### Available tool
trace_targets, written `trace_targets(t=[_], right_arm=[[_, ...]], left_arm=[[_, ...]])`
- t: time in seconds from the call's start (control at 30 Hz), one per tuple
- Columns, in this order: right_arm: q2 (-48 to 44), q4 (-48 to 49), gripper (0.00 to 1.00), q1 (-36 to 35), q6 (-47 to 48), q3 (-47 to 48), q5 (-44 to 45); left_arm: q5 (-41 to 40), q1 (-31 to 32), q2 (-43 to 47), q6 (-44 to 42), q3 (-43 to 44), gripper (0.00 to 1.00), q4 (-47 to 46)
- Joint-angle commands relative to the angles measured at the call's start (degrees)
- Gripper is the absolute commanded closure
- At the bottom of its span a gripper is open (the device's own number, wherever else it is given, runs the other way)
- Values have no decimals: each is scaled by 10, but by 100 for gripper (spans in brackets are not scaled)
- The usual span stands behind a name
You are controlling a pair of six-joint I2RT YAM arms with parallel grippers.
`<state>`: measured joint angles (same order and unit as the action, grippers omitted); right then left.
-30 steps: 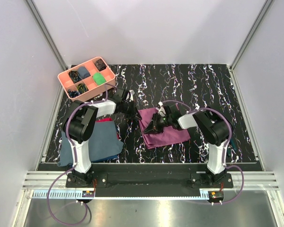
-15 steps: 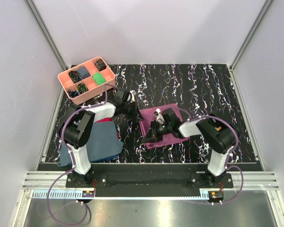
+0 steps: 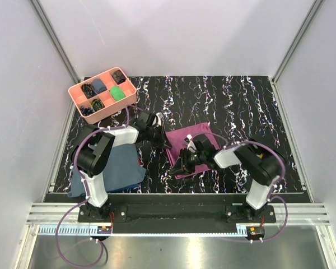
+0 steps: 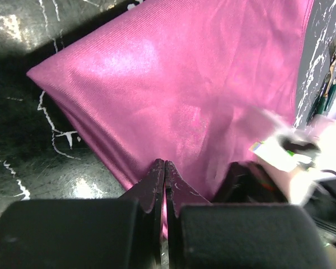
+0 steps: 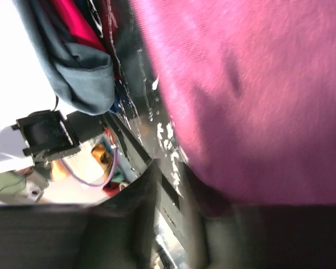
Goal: Fold the napkin into a case and place the utensils inside
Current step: Rotate the square-folded napkin at the center of the board, then fold the top corner of the square-folded napkin at the center of the board.
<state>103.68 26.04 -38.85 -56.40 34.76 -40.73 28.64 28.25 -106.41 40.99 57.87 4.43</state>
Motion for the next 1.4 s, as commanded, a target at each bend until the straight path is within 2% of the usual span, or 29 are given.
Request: trace_targets(t=[0.0,0.07,0.1,0.13,0.23,0.3,0.4,0.53,0.63,0.77,0.8,0.9,1.0,1.23,1.37], right_arm=[[-135,-160,59,3,47,11,73],[-202,-237,51,18,77,25,149],[-224,-331,37,27,81,32,182],[-243,-373,28,38,89,44,250],[-304,-488,23,102,100,51,336],[-340,-530,24,164,105,45,361],[-367,-561,27,211,118,36,400],[-364,-578,27,285,148,37,393],[-350,-579,29,315,162,32,382],[-324,-576,33,323,174,29,382],[-319,-577,37,324,174,30,381],[-306,-565,40,325,187,27,372],[-295,-558,48,325,197,29,354],[-320,-550,48,325,197,8,320],[-301,-548,48,326,197,7,297]], left_arm=[[-20,7,51,-12,0,98,-10],[-31,19,58,-26,8,97,6],[-31,23,59,-28,8,97,8],[-29,34,60,-28,11,96,9],[-24,60,55,-23,10,96,9],[-34,77,53,-27,9,96,9],[-36,113,45,-33,8,96,12],[-23,141,44,-42,-15,96,9],[-13,145,60,-50,-47,96,2],[15,145,88,-48,-90,95,-24],[19,146,91,-47,-104,95,-27],[32,146,98,-43,-129,95,-42],[33,146,105,-37,-152,95,-43],[32,146,120,-36,-157,94,-53],[40,146,118,-33,-147,94,-51]])
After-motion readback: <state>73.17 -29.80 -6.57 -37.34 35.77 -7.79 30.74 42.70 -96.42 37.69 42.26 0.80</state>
